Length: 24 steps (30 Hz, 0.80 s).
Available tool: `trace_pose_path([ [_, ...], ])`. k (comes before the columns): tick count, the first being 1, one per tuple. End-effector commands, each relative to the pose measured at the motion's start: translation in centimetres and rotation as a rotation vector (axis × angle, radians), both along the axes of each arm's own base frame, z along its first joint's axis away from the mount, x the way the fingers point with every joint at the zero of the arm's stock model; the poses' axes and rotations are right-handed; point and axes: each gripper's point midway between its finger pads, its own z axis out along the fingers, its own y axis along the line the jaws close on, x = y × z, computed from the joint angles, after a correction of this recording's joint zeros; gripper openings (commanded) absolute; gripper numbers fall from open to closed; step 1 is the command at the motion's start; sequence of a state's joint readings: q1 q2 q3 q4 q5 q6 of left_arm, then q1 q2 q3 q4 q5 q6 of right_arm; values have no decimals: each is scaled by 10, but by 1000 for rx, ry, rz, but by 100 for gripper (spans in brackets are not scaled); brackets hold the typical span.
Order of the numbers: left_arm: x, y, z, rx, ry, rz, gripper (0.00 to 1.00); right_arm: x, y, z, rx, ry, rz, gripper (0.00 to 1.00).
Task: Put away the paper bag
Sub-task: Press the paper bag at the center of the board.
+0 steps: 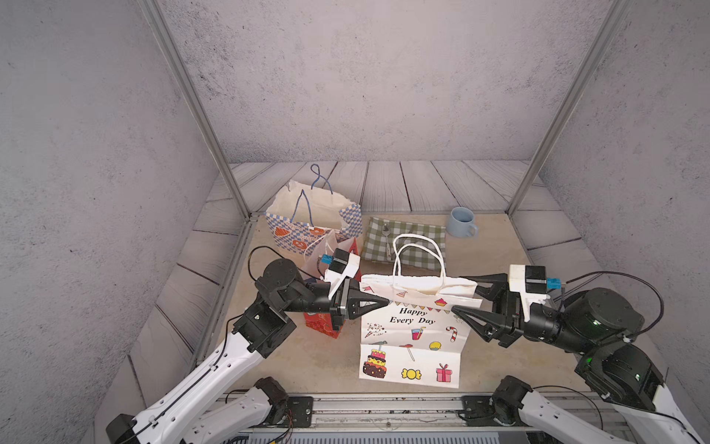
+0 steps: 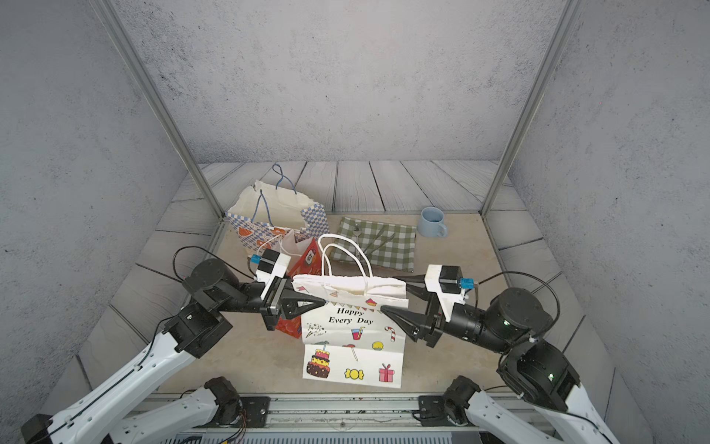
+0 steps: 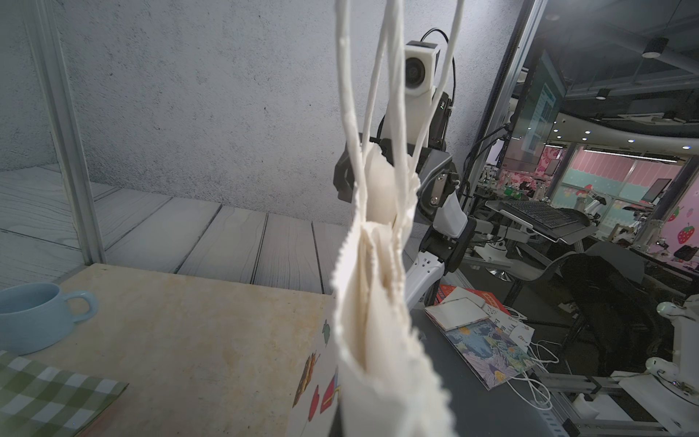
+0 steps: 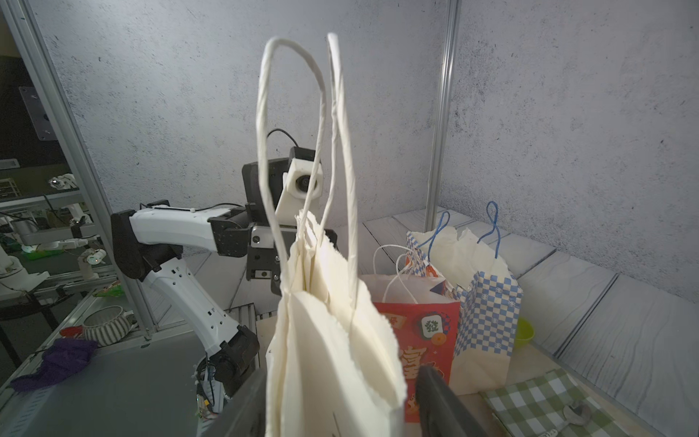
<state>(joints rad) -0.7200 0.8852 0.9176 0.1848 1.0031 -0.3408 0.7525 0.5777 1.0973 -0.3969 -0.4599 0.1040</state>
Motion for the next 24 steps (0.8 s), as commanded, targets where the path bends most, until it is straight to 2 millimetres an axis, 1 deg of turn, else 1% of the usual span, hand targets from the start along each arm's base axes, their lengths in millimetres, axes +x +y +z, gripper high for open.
trace_pose_path([
  [1, -7, 6, 23, -57, -61, -13, 0, 0, -3, -18, -27, 43, -15, 54],
  [4, -7, 5, 23, -53, -60, -13, 0, -6, 4, -15, -19, 45, 42, 20],
  [5, -6, 4, 21, -50, -58, -13, 0, -7, 6, -14, -20, 50, 61, 5],
  [6, -5, 4, 19, -46, -54, -13, 0, -8, 8, -13, -24, 54, 71, 0],
  [8, -5, 3, 18, -44, -50, -14, 0, -9, 9, -13, -25, 63, 84, 0],
  [9, -5, 3, 18, -45, -49, -14, 0, -9, 9, -13, -24, 64, 84, 1],
  [10, -5, 4, 18, -46, -53, -13, 0, -8, 8, -14, -24, 69, 72, 20],
  [11, -5, 4, 18, -46, -52, -12, 0, -5, 4, -15, -20, 77, 42, 48],
  [12, -5, 4, 20, -50, -55, -10, 0, -1, 1, -18, -18, 92, 11, 60],
  [13, -5, 4, 21, -54, -59, -9, 0, 0, -1, -21, -16, 92, -6, 65],
  [14, -5, 4, 22, -58, -58, -8, 0, -1, -3, -24, -18, 86, -9, 67],
  [16, -6, 5, 25, -68, -63, -10, 0, -4, -5, -35, -34, 91, -6, 68],
  [17, -6, 5, 27, -73, -65, -9, 0, -3, -5, -42, -46, 102, -8, 65],
  [19, -7, 6, 31, -82, -68, -12, 0, -6, -2, -52, -66, 121, 13, 54],
  [21, -8, 7, 35, -89, -72, -12, 0, -11, 2, -55, -71, 128, 60, 32],
  [23, -9, 8, 38, -94, -77, -15, 0, -14, 6, -54, -78, 136, 89, 7],
  [24, -9, 7, 37, -94, -75, -13, 0, -14, 7, -54, -80, 139, 94, 0],
])
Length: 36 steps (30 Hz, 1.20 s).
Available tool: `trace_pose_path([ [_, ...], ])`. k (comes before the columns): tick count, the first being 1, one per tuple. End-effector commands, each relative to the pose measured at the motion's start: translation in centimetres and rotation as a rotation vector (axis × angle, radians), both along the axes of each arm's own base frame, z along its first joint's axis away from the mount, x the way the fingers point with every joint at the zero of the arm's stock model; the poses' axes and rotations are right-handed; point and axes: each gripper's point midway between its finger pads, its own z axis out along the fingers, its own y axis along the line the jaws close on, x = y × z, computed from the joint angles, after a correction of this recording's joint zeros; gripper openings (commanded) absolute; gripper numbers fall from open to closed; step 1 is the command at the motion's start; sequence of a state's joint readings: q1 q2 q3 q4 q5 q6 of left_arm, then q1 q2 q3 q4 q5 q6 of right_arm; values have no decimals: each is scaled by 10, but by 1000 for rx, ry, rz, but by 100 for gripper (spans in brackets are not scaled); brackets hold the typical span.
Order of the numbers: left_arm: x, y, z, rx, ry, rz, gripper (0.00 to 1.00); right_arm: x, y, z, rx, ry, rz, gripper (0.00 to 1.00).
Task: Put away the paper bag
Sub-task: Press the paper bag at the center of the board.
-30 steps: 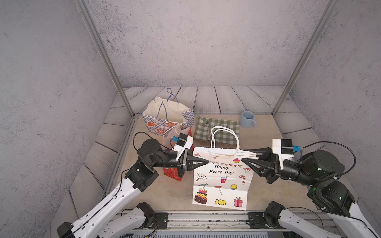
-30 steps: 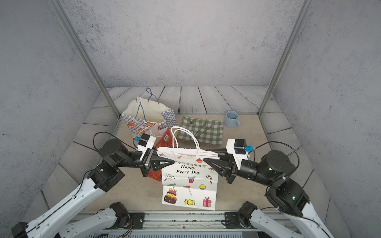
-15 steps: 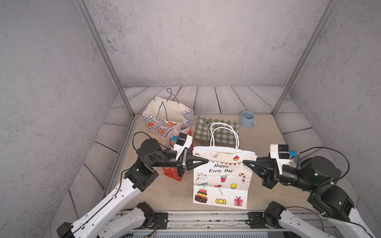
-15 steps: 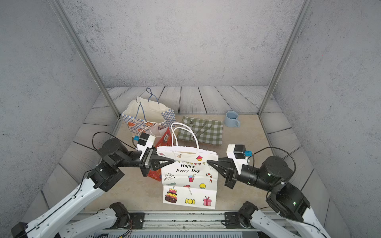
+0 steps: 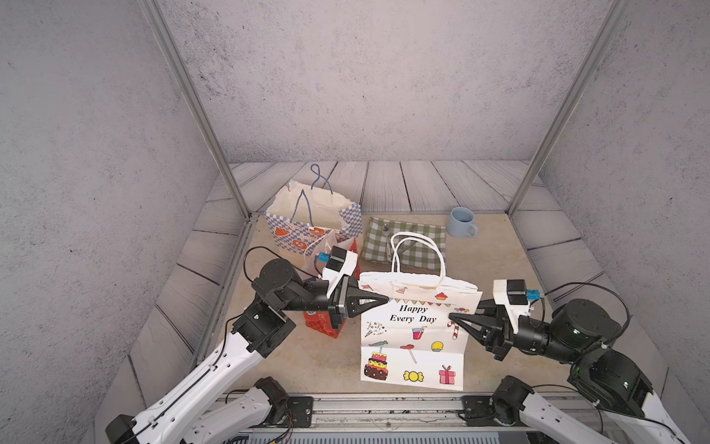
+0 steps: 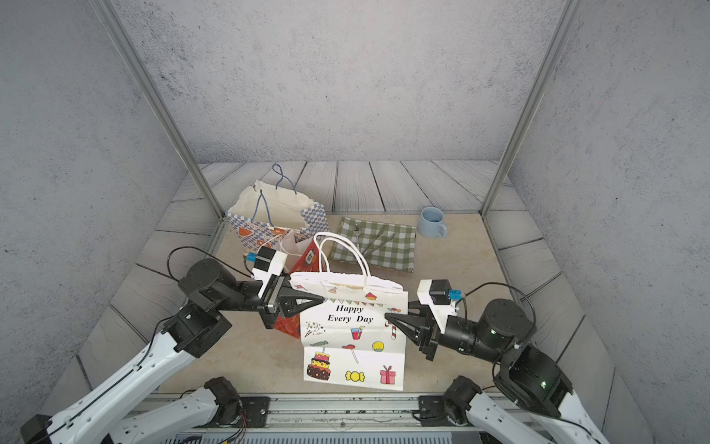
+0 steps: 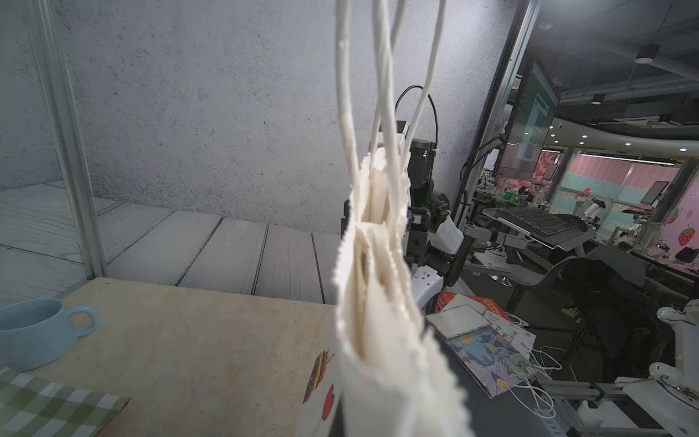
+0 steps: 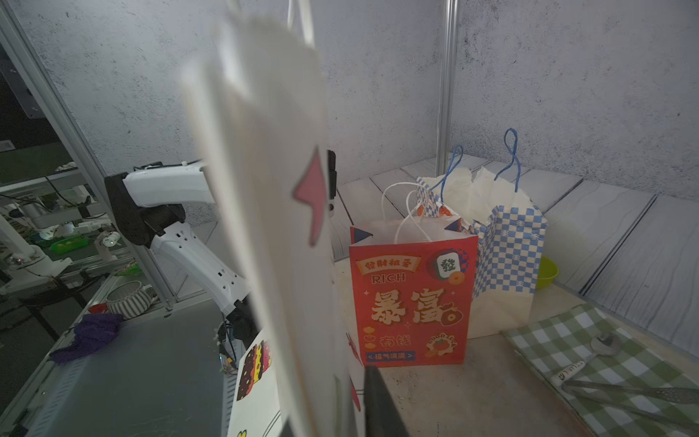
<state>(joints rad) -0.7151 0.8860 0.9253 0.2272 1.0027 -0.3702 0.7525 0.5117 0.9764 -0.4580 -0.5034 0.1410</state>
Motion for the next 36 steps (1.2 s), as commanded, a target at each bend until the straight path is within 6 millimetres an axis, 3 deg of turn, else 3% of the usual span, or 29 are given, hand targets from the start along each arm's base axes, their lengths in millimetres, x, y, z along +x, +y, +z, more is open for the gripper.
trace_pose_path([
  [1, -9, 6, 27, -65, -69, -15, 0, -7, 5, -1, -12, 19, 54, 0],
  [3, -9, 6, 28, -67, -72, -15, 0, -7, 5, 2, -7, 12, 55, 0],
  [4, -9, 6, 27, -65, -69, -15, 0, -7, 4, 2, -7, 14, 46, 9],
  [5, -9, 6, 27, -65, -69, -14, 0, -4, 2, 3, -8, 16, 24, 37],
  [6, -9, 6, 28, -66, -71, -13, 0, -2, -1, 2, -9, 22, 3, 54],
  [8, -9, 6, 29, -70, -73, -12, 0, 0, -5, -2, -15, 22, -27, 68],
  [12, -11, 8, 35, -83, -83, -13, 0, -2, -10, -19, -36, 24, -40, 71],
  [14, -12, 8, 38, -92, -89, -14, 0, -3, -10, -27, -50, 34, -36, 67],
  [22, -12, 8, 40, -94, -85, -18, 0, -11, 1, -25, -65, 37, 55, 20],
  [24, -11, 8, 37, -88, -80, -18, 0, -12, 1, -23, -63, 31, 62, 15],
  [25, -11, 7, 36, -85, -78, -18, 0, -12, 1, -22, -61, 29, 62, 16],
  [28, -10, 6, 32, -74, -69, -20, 0, -6, -3, -16, -53, 18, 18, 54],
  [30, -9, 5, 29, -67, -61, -27, 0, -2, -5, -7, -36, -6, -14, 67],
  [32, -9, 3, 26, -57, -47, -41, 0, 0, -6, 3, -17, -35, -27, 73],
  [36, -9, 0, 20, -40, -23, -66, 0, -2, 0, 19, -2, -54, 11, 72],
])
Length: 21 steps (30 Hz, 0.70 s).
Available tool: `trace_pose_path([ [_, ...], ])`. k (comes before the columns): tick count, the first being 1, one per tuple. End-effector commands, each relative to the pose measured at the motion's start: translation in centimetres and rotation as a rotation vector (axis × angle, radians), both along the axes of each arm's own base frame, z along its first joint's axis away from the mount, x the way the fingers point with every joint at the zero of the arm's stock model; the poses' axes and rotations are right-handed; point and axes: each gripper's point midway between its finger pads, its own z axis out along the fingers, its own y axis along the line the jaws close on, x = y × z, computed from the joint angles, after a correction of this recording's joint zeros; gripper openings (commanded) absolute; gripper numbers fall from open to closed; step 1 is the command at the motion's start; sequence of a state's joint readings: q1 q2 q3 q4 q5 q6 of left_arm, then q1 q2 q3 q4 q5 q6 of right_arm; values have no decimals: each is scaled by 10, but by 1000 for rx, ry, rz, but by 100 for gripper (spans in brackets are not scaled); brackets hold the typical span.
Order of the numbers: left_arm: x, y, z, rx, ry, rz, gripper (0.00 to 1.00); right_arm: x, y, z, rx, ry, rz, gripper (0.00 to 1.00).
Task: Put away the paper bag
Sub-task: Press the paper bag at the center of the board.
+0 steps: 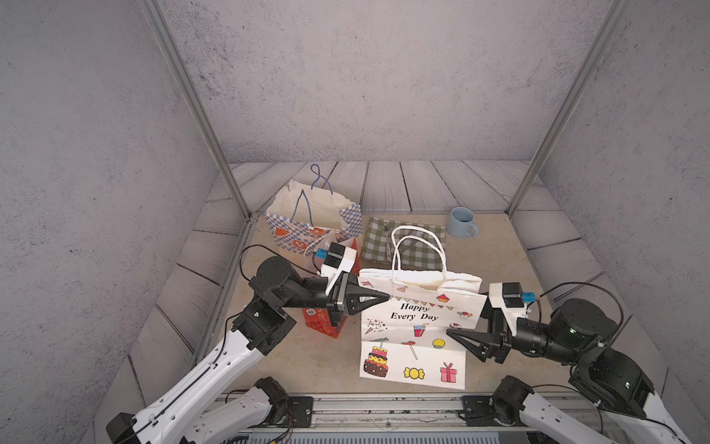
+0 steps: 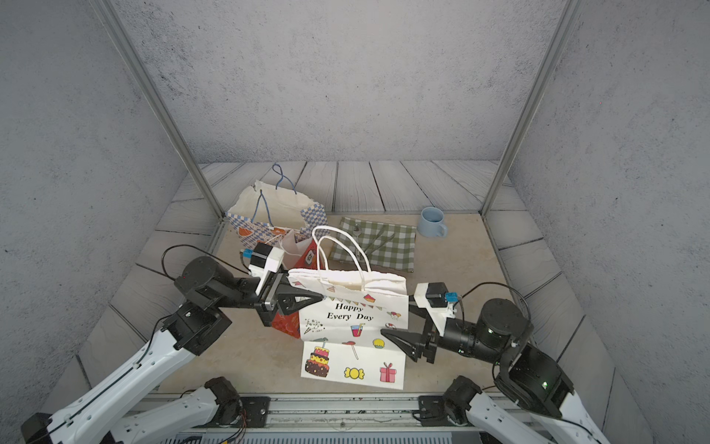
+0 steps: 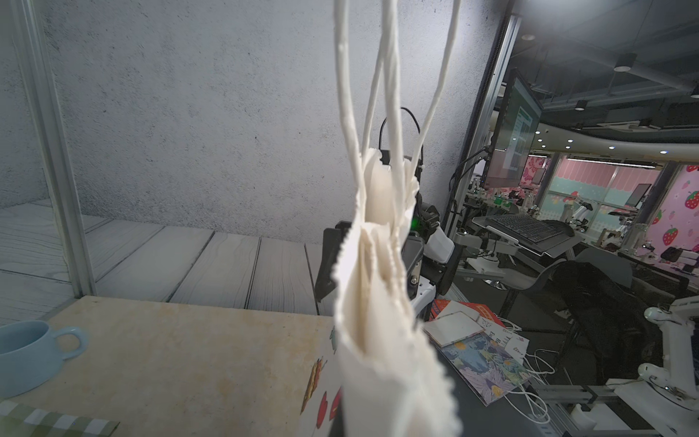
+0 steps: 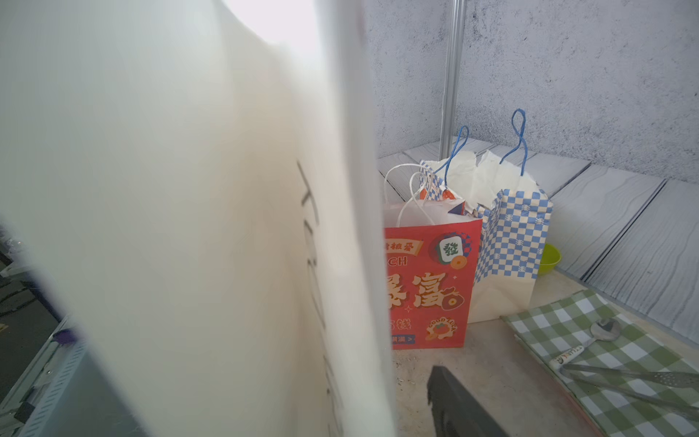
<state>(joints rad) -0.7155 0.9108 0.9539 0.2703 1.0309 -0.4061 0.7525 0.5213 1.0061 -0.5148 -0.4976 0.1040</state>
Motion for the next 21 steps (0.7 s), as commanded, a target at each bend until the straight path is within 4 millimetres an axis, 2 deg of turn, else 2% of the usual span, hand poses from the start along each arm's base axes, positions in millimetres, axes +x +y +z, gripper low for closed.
trace_pose_path([
  [1, -6, 1, 6, -15, -14, -36, 0, -3, 5, 25, 39, -43, 37, 71],
  [4, -4, -1, 0, -5, -8, -35, 0, -9, 11, 33, 51, -36, 93, 62],
  [9, -1, -5, -4, 8, 0, -40, 0, -9, 12, 41, 62, -47, 99, 35],
  [14, 0, -5, -5, 16, -10, -35, 2, -6, 13, 40, 64, -54, 93, 8],
  [16, 1, -5, -6, 22, -8, -31, 20, -5, 11, 41, 69, -63, 77, 2],
  [19, 3, -6, -11, 33, -1, -16, 54, -1, 6, 46, 85, -88, 32, 0],
  [21, 5, -5, -17, 45, 7, 6, 69, 4, 2, 50, 97, -99, -9, 0],
])
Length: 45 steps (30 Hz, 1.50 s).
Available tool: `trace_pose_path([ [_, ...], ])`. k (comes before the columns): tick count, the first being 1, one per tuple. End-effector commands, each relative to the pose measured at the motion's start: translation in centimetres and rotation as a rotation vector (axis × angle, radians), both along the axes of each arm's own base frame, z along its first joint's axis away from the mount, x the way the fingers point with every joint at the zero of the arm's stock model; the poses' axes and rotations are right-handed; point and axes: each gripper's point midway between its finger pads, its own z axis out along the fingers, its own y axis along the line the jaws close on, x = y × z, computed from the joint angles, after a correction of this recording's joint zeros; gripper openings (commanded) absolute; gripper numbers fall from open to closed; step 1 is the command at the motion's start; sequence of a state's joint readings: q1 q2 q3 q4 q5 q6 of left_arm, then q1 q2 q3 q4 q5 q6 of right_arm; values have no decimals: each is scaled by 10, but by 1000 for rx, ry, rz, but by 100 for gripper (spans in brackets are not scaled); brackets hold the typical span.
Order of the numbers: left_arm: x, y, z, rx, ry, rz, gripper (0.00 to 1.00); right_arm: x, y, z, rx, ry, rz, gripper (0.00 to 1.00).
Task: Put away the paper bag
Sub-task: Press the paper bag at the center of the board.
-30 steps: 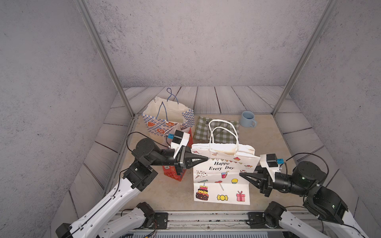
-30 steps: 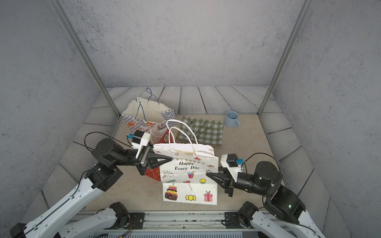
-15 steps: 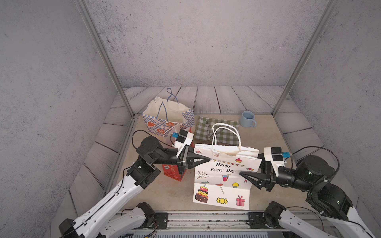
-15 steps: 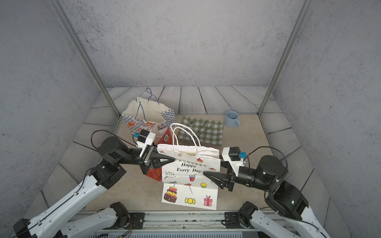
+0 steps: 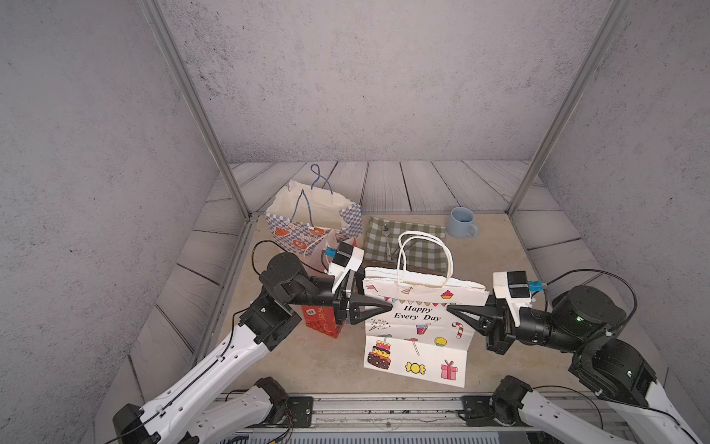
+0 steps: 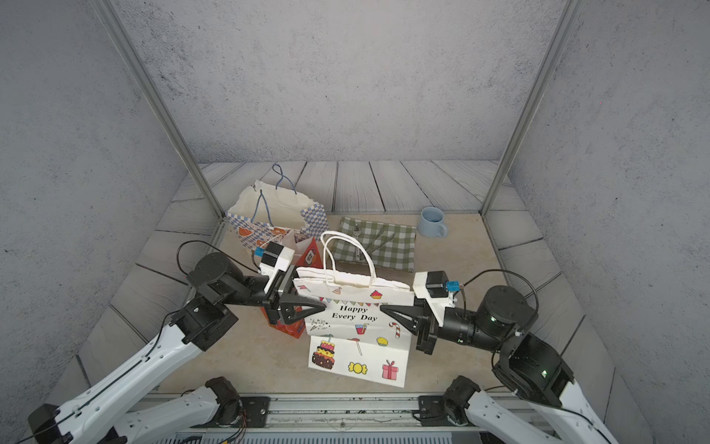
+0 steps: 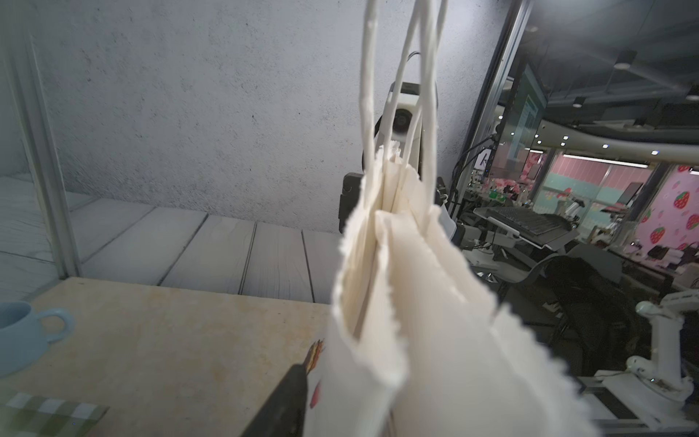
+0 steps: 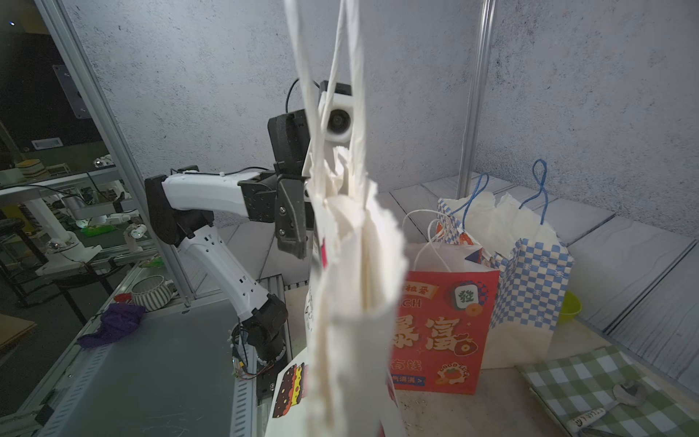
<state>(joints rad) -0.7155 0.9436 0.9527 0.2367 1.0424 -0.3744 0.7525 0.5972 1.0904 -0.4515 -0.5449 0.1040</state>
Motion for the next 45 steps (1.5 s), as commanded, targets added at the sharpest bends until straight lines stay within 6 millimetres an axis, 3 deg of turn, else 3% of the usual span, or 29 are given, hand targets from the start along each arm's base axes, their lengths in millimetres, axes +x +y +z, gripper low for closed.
trace_pose_path([
  [1, -1, 3, -7, 7, -12, 23, 75, 6, -10, 17, 54, -49, -76, 0],
  [5, 1, 3, -24, 35, 6, 31, 80, 9, -12, 24, 79, -42, -104, 0],
  [18, -4, 4, -52, 86, 7, 4, 76, 28, -14, 30, 128, 60, -188, 0],
  [45, -1, 4, -56, 105, -35, 37, 23, 28, -12, 31, 147, 89, -181, 0],
])
